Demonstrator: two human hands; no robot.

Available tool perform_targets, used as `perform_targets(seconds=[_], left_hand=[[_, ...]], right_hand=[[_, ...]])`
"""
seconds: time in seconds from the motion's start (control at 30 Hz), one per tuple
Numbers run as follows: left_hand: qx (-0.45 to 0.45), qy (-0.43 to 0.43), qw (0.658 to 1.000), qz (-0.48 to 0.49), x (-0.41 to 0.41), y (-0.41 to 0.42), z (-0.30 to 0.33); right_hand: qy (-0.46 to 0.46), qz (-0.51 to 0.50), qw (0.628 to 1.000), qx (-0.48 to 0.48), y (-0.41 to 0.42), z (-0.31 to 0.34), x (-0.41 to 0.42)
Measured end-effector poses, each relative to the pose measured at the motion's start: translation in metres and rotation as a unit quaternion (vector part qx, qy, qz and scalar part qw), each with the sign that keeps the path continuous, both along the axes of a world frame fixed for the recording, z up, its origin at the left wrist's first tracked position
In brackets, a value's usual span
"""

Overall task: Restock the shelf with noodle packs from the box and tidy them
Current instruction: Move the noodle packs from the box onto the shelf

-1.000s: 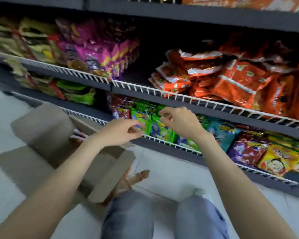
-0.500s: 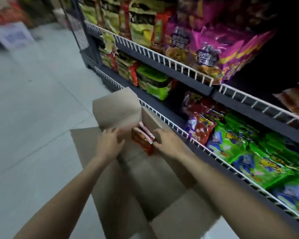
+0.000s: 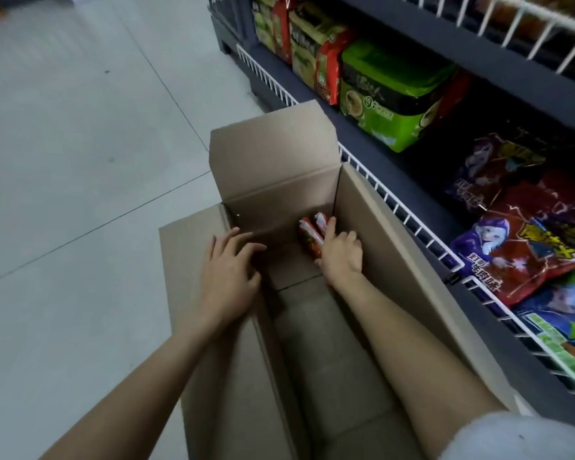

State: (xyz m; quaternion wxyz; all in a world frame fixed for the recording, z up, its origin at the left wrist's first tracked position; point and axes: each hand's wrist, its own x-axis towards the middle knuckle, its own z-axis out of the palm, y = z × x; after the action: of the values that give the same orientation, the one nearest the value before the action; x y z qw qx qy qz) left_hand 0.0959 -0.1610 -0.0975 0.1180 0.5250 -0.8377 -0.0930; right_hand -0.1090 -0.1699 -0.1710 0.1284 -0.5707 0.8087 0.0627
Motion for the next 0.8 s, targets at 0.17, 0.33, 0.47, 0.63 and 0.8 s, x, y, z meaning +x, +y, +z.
perform_targets(seconds=[0.17, 0.33, 0.47, 0.63, 0.8], left_hand=[[-0.022, -0.033, 0.999, -0.003, -0.003, 0.001, 0.003], [-0.001, 0.023, 0.997, -0.069, -0.01, 0.004, 0.024], [0.192, 0.161, 0.958, -0.138, -0.027, 0.012, 0.064], [0.409, 0.263, 0.849, -0.208, -0.067, 0.052, 0.133], [0.353, 0.316, 0.852, -0.222, -0.115, 0.102, 0.174]], right_hand=[[-0.018, 0.015, 1.0, -0.017, 0.008, 0.006, 0.013], [-0.13, 0.046, 0.989, -0.046, 0.05, 0.077, -0.001], [-0.238, 0.066, 0.965, -0.082, 0.106, 0.145, -0.03], [-0.292, 0.035, 0.943, -0.154, 0.18, 0.234, -0.064], [-0.254, -0.038, 0.918, -0.301, 0.253, 0.276, -0.091]])
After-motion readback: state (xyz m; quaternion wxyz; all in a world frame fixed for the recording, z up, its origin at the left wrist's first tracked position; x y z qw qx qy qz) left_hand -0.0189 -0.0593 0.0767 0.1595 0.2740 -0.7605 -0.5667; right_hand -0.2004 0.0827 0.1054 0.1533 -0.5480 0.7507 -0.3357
